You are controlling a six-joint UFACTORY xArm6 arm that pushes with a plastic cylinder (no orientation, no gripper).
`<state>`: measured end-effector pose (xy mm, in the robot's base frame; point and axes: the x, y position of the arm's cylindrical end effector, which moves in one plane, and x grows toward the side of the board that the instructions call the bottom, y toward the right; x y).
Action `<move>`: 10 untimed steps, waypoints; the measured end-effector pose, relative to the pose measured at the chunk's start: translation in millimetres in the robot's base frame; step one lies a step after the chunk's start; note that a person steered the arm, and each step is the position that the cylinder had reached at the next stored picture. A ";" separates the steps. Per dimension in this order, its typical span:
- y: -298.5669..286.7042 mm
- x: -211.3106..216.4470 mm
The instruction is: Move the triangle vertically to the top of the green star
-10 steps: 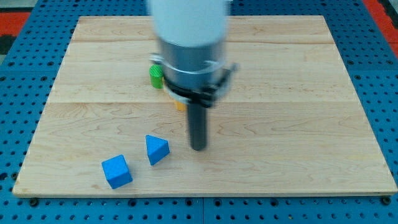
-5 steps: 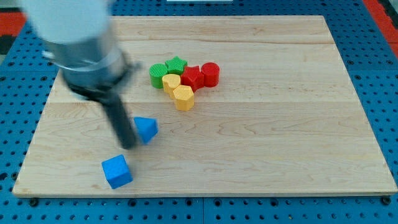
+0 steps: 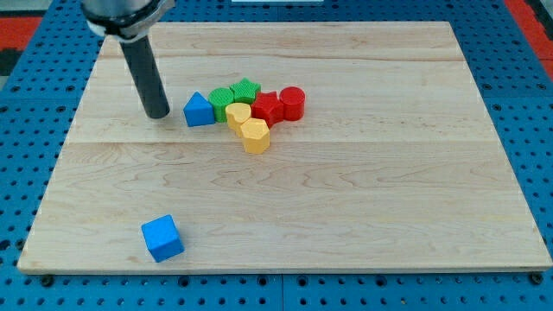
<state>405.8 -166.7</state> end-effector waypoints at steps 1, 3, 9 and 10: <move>43.0 17.0; 49.3 -54.7; 131.7 -155.7; 154.9 -144.1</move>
